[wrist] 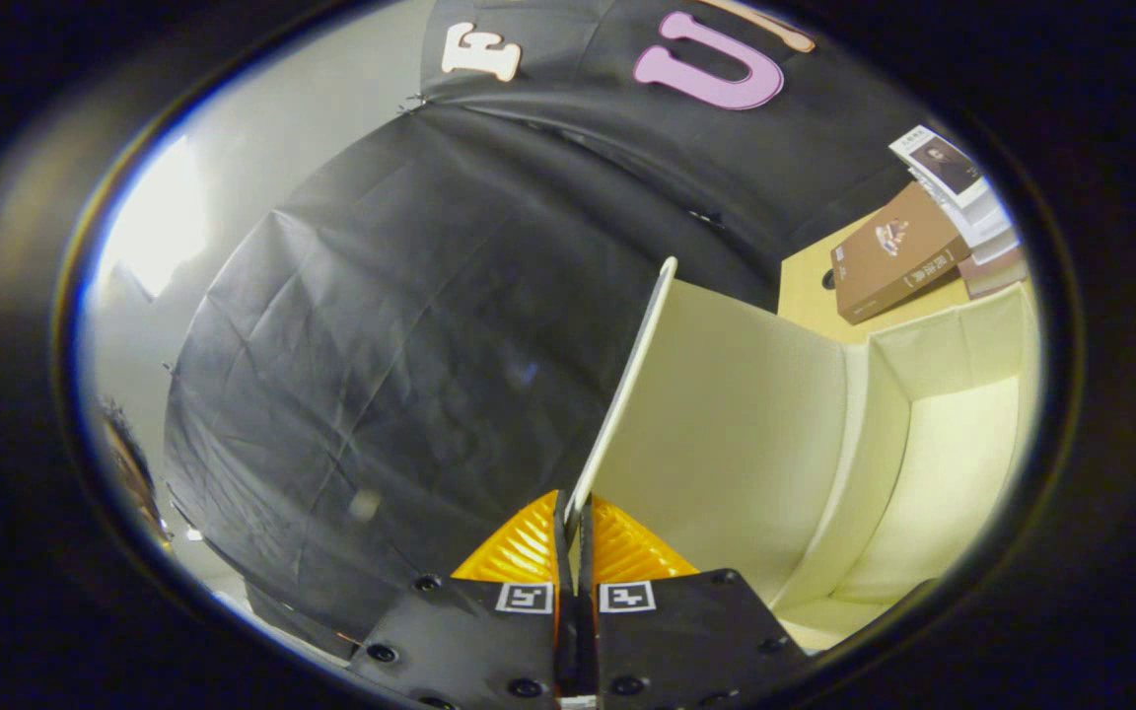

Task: Open the storage box then place both shoes into the box .Put the left shoe in first, then the right shoe, with the right side of both shoes facing outward in a uniform manner.

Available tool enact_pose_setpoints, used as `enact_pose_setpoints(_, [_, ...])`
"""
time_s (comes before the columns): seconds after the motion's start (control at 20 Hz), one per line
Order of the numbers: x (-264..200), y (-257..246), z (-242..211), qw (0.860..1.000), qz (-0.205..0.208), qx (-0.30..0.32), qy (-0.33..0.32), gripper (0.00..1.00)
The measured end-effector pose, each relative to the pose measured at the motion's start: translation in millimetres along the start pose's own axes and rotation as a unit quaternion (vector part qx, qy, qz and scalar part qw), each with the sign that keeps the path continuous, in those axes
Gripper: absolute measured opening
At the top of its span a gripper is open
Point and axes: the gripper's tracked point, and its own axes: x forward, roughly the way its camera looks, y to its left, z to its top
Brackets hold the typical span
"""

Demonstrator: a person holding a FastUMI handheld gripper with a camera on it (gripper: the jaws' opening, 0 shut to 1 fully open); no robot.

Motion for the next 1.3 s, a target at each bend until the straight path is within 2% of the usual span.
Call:
enact_pose_setpoints(0.2, [20,-1,-14,1.000,-0.012,-0.024,0.009,0.03])
enact_pose_setpoints(0.4, [21,2,-5,0.996,-0.023,-0.081,-0.016,0.44])
enact_pose_setpoints(0.65, [-9,-16,20,0.989,-0.057,-0.129,-0.050,0.95])
enact_pose_setpoints(0.9, [-54,-39,47,0.972,-0.111,-0.186,-0.086,0.99])
enact_pose_setpoints(1.3, [-133,-97,82,0.935,-0.205,-0.266,-0.112,1.00])
